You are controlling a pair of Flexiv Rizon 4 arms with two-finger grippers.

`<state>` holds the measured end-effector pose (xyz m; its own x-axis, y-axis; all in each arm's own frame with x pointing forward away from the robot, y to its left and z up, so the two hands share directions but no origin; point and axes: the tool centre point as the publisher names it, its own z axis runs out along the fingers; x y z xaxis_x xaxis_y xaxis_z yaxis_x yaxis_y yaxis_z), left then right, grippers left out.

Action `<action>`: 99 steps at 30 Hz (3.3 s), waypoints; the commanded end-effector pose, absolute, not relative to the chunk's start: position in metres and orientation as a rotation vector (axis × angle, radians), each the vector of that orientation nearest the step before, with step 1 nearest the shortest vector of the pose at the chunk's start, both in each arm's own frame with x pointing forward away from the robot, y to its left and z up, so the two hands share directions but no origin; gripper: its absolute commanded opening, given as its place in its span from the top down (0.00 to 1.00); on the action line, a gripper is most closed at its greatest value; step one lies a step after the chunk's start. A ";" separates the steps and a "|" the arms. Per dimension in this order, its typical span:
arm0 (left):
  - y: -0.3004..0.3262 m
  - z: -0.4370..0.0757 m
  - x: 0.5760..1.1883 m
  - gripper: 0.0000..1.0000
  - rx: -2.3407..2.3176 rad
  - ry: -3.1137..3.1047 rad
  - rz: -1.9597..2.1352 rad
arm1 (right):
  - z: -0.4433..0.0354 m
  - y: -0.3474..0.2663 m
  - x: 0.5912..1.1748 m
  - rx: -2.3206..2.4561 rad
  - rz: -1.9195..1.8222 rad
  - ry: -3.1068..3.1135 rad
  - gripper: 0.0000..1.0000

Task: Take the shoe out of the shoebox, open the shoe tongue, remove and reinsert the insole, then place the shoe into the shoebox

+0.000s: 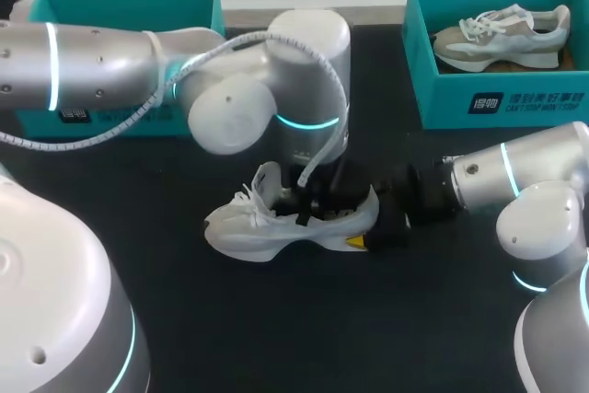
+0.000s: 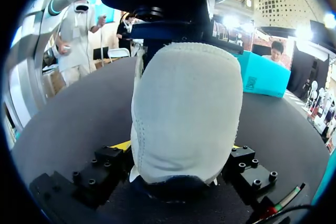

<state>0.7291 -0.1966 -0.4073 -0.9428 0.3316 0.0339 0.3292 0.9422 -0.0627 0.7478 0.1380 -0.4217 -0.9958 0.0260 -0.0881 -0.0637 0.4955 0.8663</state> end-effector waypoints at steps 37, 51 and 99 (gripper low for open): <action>-0.166 -0.362 0.735 1.00 -0.395 -2.956 0.219 | -0.426 0.140 0.750 -0.029 1.526 2.640 1.00; -0.161 -0.330 0.736 1.00 -0.410 -2.950 0.393 | -0.426 0.140 0.750 -0.029 1.526 2.640 1.00; -0.206 -0.303 0.704 0.57 -0.391 -3.261 0.825 | -0.426 0.140 0.750 -0.029 1.526 2.640 1.00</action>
